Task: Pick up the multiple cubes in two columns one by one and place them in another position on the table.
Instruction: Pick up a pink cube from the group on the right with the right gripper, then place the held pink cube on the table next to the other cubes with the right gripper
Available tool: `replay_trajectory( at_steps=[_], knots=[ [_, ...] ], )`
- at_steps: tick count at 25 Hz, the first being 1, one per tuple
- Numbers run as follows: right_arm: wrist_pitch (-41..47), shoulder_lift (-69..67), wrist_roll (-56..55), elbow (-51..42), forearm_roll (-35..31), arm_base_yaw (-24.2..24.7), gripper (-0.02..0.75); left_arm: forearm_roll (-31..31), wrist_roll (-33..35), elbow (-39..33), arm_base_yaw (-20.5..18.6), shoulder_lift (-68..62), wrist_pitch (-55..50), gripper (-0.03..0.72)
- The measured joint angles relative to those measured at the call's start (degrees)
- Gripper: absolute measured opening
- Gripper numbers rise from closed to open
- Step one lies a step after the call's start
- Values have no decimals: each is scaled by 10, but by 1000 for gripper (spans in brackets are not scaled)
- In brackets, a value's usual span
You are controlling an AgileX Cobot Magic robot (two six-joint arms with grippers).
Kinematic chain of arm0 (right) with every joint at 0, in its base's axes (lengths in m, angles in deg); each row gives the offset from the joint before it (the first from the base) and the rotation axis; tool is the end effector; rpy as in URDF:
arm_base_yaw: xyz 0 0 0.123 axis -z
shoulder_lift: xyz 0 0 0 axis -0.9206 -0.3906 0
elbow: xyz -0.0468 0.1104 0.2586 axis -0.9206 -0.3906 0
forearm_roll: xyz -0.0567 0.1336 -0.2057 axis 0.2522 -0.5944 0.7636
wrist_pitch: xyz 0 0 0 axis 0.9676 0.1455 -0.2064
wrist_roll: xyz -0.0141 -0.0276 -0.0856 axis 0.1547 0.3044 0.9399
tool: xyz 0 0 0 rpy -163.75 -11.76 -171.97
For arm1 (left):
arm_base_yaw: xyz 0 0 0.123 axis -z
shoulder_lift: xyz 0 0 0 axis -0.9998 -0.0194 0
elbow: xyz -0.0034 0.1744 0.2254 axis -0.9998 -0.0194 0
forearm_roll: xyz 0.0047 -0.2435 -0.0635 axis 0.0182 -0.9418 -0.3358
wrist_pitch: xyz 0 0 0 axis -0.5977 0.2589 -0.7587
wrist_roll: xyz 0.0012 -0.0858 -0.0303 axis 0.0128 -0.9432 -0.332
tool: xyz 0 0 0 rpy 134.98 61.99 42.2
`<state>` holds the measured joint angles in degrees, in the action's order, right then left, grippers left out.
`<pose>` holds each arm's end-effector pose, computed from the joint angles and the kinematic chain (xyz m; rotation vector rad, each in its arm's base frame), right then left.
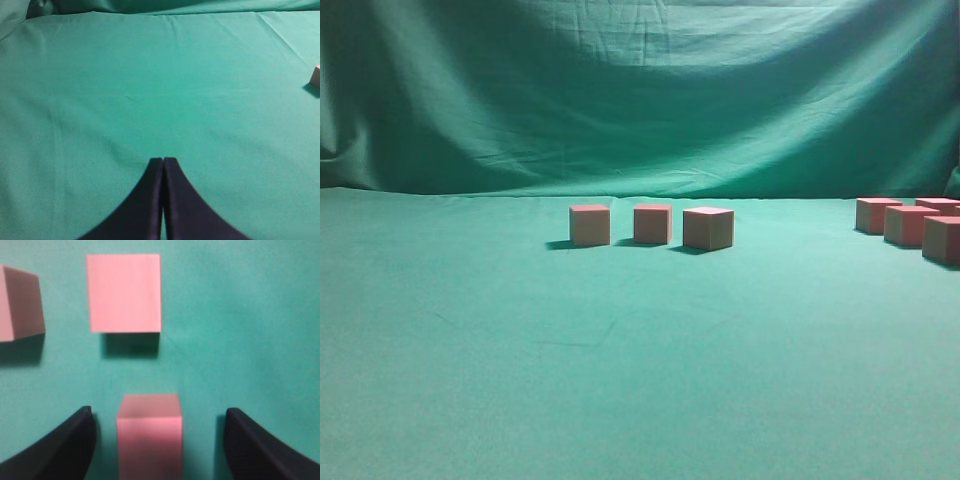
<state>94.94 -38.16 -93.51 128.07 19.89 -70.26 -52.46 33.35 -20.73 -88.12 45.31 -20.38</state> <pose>0.2856 0.0150 0.1652 -0.0025 2.9734 -0.0072 0.0528 -0.0002 0.1774 0.0320 1.8328 0.0161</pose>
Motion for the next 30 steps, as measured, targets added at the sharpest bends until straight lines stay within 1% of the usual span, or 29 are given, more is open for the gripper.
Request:
replay_trajectory(
  at_steps=[2, 7, 8, 10, 13, 15, 17, 21, 26, 30],
  knots=[
    [-4, -9, 1, 0, 0, 0, 493, 0, 0, 0, 0, 0, 0, 0],
    [-5, -17, 1, 0, 0, 0, 268, 0, 0, 0, 0, 0, 0, 0],
    [-2, -17, 1, 2, 0, 0, 254, 0, 0, 0, 0, 0, 0, 0],
    [16, -17, 1, 12, 0, 0, 267, 0, 0, 0, 0, 0, 0, 0],
    [72, -17, 1, 47, -2, -2, 267, 0, 0, 0, 0, 0, 0, 0],
    [122, -17, 8, 84, -5, -17, 267, 0, 0, 0, 0, 0, 0, 0],
    [167, -17, 17, 120, -14, -48, 267, 0, 0, 0, 0, 0, 0, 0],
    [222, -17, 27, 194, -37, -147, 267, 0, 0, 0, 0, 0, 0, 0],
    [223, -21, 15, 278, -46, -283, 267, 0, 0, 0, 0, 0, 0, 0],
    [201, -44, -23, 344, -49, -366, 267, 0, 0, 0, 0, 0, 0, 0]
  ],
)
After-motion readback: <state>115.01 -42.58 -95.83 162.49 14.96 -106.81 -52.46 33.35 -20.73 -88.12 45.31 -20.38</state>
